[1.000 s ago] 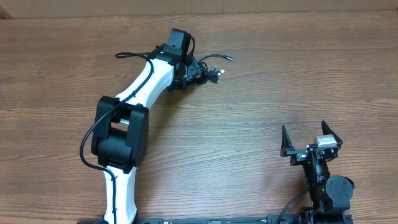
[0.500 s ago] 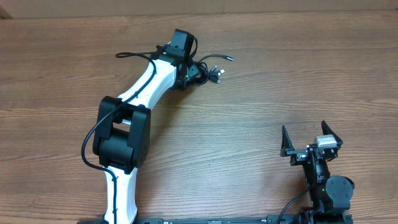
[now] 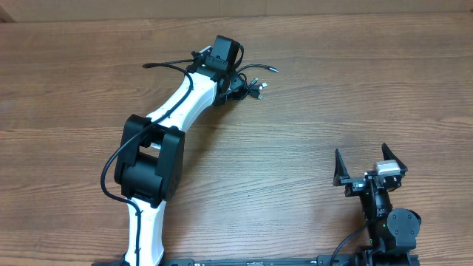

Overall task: Untangle cables
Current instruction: 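Lower the left gripper onto the cable bundle and close on it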

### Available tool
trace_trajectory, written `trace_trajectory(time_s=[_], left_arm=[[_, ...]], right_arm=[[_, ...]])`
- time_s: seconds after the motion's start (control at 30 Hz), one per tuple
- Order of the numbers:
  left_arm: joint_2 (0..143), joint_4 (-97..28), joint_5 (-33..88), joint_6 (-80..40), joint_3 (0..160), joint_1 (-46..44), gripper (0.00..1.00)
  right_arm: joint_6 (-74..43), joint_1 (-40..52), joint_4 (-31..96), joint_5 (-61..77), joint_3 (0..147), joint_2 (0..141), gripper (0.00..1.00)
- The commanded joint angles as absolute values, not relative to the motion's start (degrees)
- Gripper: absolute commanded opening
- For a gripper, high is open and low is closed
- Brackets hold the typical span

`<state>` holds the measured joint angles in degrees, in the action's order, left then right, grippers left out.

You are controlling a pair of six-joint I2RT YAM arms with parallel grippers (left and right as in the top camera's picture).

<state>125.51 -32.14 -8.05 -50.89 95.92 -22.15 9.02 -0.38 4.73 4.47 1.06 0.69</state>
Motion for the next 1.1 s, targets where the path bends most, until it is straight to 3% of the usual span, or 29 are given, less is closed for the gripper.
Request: trace_trajectory(time_s=[0.0,0.3,0.57,0.7,0.9,1.07], left_arm=[[126.58,-32.08,-11.0,-51.48,94.5,-22.52,0.59],[131.39,-29.06,-8.84,-51.51,94.48,-22.52,0.56],[132.25,-26.74,-6.35,-51.46,94.5,-22.41,0.31],[132.25,-26.76,-5.8,-51.44,94.52,-22.41,0.04],[130.96,-26.98,-1.98,-50.63,94.7,-22.41,0.04],[126.32,-27.83,1.43,-42.72,94.7,-22.48,0.04]], right_arm=[[9.08,-0.56,4.51,4.1,0.47,0.6,1.0],[9.08,-0.56,4.51,4.1,0.47,0.6,1.0],[9.08,-0.56,4.51,4.1,0.47,0.6,1.0],[9.08,-0.56,4.51,4.1,0.47,0.6,1.0],[9.08,-0.56,4.51,4.1,0.47,0.6,1.0],[9.08,-0.56,4.49,4.1,0.47,0.6,1.0]])
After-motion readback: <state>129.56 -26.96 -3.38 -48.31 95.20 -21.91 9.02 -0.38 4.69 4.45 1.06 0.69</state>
